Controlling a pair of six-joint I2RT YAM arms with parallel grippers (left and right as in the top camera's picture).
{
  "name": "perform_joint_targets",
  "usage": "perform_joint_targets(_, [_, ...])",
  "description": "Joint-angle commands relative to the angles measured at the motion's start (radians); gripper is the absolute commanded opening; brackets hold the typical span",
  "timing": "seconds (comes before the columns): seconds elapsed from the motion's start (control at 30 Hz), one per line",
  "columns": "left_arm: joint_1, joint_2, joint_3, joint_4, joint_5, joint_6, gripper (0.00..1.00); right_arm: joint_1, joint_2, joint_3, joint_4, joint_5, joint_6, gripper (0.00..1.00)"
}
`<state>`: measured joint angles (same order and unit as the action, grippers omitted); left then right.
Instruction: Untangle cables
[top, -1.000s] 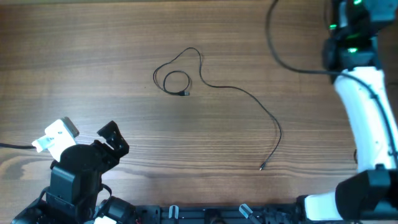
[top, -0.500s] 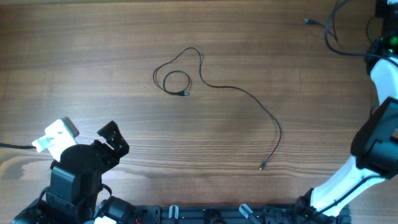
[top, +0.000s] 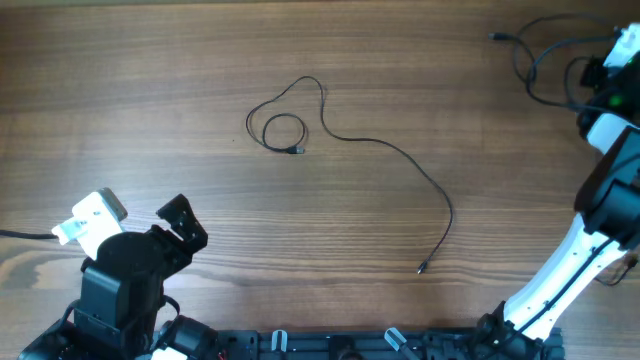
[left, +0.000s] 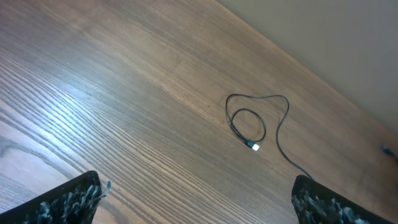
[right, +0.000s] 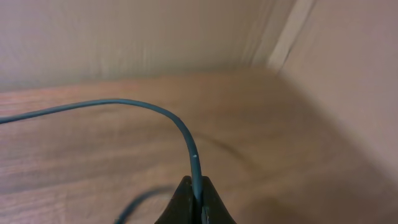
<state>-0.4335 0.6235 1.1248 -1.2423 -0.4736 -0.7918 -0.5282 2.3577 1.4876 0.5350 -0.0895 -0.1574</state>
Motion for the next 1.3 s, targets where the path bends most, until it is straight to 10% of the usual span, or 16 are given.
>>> perform_joint_targets(0.0, [0.005,-0.001,-0.003,0.002,0.002,-0.009,1.00,-0.040,0.035,0.017,0.010,-0.012,0.194,0.04])
perform_joint_targets(0.47, [0.005,-0.001,-0.003,0.002,0.002,-0.009,1.00,-0.249,0.035,0.405,-0.201,-0.060,0.194,0.04])
perform_joint_targets(0.9, [0.005,-0.001,-0.003,0.002,0.002,-0.009,1.00,-0.082,0.139,0.404,-0.290,-0.164,0.183,0.05])
perform_joint_targets(1.07, [0.005,-0.001,-0.003,0.002,0.002,-0.009,1.00,-0.024,0.166,0.403,-0.378,-0.012,0.182,0.25])
perform_joint_targets(1.17, [0.005,-0.001,-0.003,0.002,0.002,-0.009,1.00,-0.015,0.167,0.403,-0.407,-0.005,0.185,0.94])
perform_joint_targets(1.27, [0.005,-0.001,-0.003,0.002,0.002,-0.009,1.00,-0.016,0.141,0.403,-0.439,-0.015,0.184,1.00])
